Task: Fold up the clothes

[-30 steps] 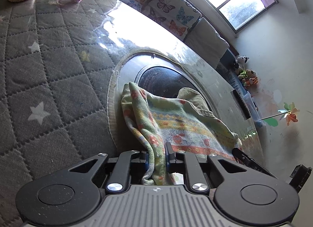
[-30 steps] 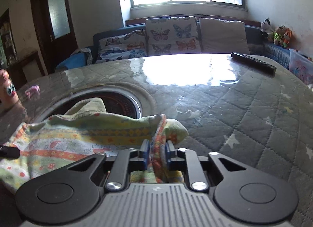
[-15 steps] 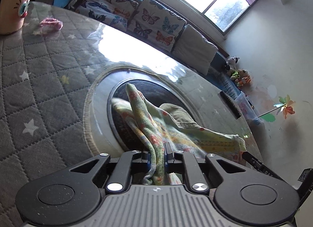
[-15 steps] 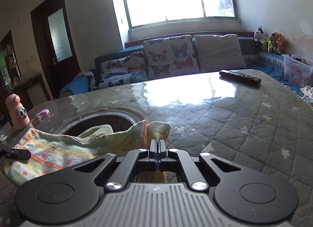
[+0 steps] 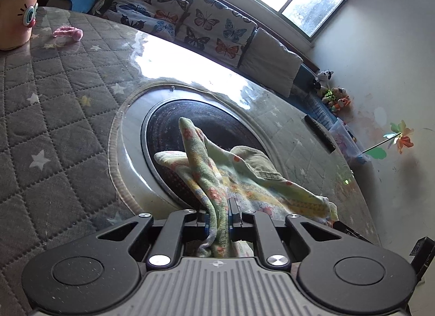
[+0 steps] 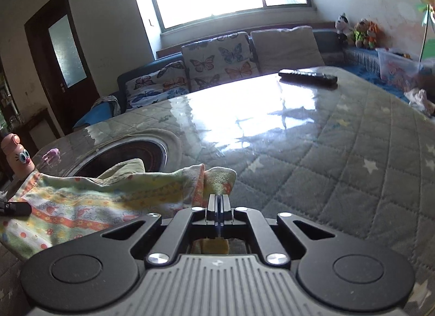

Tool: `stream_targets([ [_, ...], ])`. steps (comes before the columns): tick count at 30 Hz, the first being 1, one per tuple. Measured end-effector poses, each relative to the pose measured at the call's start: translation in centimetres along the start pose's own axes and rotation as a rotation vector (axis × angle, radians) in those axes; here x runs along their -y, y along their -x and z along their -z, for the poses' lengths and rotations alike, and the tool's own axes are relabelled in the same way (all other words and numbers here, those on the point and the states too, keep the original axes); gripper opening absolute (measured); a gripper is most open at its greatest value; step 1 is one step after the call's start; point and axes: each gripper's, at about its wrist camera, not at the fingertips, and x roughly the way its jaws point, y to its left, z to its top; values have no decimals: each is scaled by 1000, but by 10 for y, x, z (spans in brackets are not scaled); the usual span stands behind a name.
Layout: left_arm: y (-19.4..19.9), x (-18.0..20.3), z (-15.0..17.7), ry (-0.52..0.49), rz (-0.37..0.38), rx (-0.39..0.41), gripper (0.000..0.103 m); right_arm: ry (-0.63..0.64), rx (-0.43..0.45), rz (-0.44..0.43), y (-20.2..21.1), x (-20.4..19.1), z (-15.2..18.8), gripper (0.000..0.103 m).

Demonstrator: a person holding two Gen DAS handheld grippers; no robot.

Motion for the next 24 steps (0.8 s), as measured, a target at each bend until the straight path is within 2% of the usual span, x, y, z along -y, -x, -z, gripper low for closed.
stream_targets([
  [2,-2,-1,2,5,-9,-2,13,-25,-6,-4,-3,4,2,2],
  [7,-6,-4,7,12,-30,-8,13,-60,-17,-15,-11,12,6,11],
  [12,-9,-9,9,17,-40,-14,13,-15,0,-17,-16,8,11,25],
  [14,-9,-10,10,17,-40,-15,13,11,-1,-19,-19,2,10,27],
  [18,-11,-13,10,23,-36,-20,13,34,-3,-12,-24,-4,8,24],
  [19,-12,-14,10,25,-33,-21,13,37,-4,-8,-26,-5,8,15],
  [21,-13,-16,10,29,-26,-24,13,33,-8,-2,-26,-5,8,7],
  [24,-12,-17,9,32,-6,-22,13,20,-13,-10,-24,-5,9,4],
])
